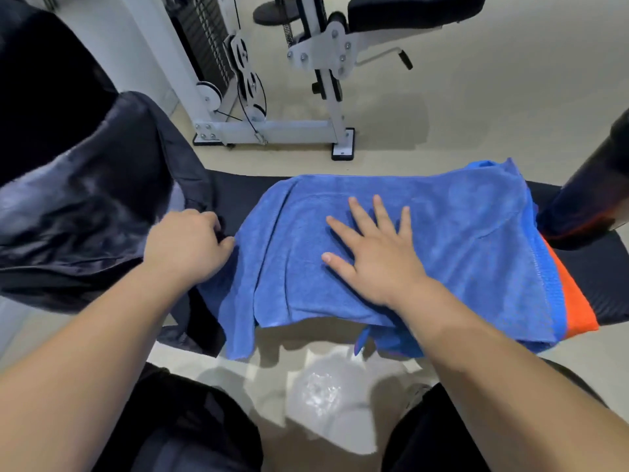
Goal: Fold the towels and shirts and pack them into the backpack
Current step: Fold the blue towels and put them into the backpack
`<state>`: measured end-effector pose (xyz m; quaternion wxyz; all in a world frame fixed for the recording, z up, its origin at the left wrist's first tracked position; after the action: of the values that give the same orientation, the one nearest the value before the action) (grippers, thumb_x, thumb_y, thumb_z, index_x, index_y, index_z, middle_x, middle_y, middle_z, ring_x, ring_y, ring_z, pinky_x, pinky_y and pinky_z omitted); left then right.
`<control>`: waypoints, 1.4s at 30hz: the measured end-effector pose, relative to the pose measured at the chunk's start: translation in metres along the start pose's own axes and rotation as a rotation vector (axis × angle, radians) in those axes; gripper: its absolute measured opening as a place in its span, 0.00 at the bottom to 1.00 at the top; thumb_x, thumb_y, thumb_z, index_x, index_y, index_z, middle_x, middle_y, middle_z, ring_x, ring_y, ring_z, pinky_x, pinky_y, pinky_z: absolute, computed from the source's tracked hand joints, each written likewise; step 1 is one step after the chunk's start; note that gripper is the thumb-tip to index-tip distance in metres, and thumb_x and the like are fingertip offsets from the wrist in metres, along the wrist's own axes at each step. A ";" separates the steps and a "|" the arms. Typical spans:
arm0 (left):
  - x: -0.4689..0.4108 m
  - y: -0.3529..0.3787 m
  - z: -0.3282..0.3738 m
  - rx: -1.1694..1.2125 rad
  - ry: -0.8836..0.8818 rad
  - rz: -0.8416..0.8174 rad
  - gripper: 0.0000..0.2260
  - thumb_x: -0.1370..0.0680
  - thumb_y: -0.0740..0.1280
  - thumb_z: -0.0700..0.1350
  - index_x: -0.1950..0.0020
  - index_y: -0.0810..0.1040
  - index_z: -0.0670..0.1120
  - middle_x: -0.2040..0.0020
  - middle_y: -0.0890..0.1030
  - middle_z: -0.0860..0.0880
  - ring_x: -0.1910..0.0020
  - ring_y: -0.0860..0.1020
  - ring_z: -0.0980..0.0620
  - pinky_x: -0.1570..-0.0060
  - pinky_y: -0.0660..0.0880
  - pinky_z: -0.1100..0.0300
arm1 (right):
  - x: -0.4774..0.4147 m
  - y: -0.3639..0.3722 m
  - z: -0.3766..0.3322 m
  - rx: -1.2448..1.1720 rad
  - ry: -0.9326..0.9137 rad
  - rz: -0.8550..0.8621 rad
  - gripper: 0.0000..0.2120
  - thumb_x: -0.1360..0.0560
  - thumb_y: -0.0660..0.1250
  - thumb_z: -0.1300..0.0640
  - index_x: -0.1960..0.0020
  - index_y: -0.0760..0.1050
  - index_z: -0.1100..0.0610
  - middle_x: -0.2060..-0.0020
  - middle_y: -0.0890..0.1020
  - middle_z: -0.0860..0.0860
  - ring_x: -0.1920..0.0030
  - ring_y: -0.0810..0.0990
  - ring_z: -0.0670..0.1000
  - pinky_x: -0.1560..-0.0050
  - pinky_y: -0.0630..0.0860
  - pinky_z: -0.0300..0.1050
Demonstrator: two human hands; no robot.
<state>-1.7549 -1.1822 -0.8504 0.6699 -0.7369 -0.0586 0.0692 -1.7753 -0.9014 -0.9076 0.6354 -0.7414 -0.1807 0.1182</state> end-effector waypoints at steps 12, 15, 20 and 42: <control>0.026 0.015 0.015 0.039 0.039 0.017 0.08 0.21 0.64 0.47 0.57 0.78 0.47 0.59 0.75 0.49 0.56 0.73 0.43 0.59 0.69 0.52 | 0.011 0.026 0.002 0.065 -0.001 -0.092 0.35 0.24 0.37 0.26 0.21 0.38 0.36 0.19 0.38 0.46 0.20 0.33 0.58 0.26 0.35 0.71; 0.028 0.019 0.014 0.059 -0.005 -0.032 0.08 0.21 0.64 0.51 0.53 0.74 0.46 0.55 0.74 0.48 0.55 0.76 0.43 0.61 0.70 0.52 | 0.010 0.026 0.004 0.057 -0.005 -0.083 0.35 0.24 0.37 0.26 0.20 0.38 0.36 0.19 0.38 0.46 0.20 0.33 0.58 0.26 0.34 0.70; 0.029 0.032 0.013 -0.013 -0.058 -0.113 0.09 0.20 0.61 0.50 0.54 0.75 0.47 0.51 0.72 0.48 0.58 0.76 0.44 0.61 0.70 0.52 | 0.010 0.028 0.004 0.059 -0.011 -0.079 0.36 0.25 0.37 0.25 0.20 0.39 0.36 0.19 0.39 0.46 0.20 0.34 0.58 0.26 0.35 0.70; 0.079 0.011 0.116 0.827 0.359 -0.104 0.06 0.25 0.69 0.39 0.51 0.77 0.48 0.59 0.79 0.56 0.63 0.76 0.57 0.59 0.73 0.58 | 0.015 -0.003 -0.025 -0.445 -0.338 0.209 0.23 0.20 0.52 0.48 0.27 0.71 0.46 0.28 0.72 0.43 0.25 0.63 0.56 0.26 0.57 0.57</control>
<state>-1.6984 -1.0560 -0.8740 0.9102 -0.4036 0.0541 -0.0757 -1.7517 -0.9170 -0.9000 0.4025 -0.8469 -0.2281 0.2621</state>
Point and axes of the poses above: each hand's wrist, its own x-axis away from the middle knuckle, its own y-axis out of the palm, z = x × y, the point moved 5 cm from there along -x, towards the middle knuckle
